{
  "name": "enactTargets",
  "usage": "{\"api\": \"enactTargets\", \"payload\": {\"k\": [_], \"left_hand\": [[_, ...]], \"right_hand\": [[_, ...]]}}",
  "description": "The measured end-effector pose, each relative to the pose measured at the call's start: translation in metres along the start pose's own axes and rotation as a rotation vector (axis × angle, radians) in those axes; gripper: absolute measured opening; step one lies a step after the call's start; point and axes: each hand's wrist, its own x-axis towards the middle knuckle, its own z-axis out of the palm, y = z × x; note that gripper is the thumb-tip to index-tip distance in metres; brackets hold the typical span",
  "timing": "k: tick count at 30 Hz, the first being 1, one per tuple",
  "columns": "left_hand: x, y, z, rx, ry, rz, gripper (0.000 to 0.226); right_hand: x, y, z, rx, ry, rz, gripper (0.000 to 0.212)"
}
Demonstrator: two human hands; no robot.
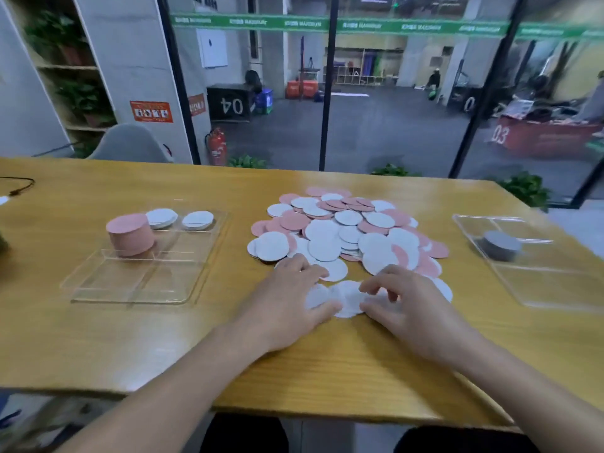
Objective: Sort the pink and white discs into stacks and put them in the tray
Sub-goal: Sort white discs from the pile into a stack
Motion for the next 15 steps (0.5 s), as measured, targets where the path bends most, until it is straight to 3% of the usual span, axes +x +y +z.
{"api": "enactTargets", "payload": {"k": [4,10,15], "left_hand": [[0.007,0.016,0.018,0.111,-0.045,0.031,0.055],[0.025,0.015,0.015,0.083,-0.092,0.012,0.056],[0.049,0.018,0.006,0.173,-0.153,0.034,0.064]], "right_hand": [[-0.017,0.032,-0.007,-0.021,-0.028,-0.021,0.025],[-0.003,0.046,-0.008,-0.003,-0.017,-0.021,0.035],[0.02,0.047,-0.01,-0.088,-0.073,-0.005,0.065]]}}
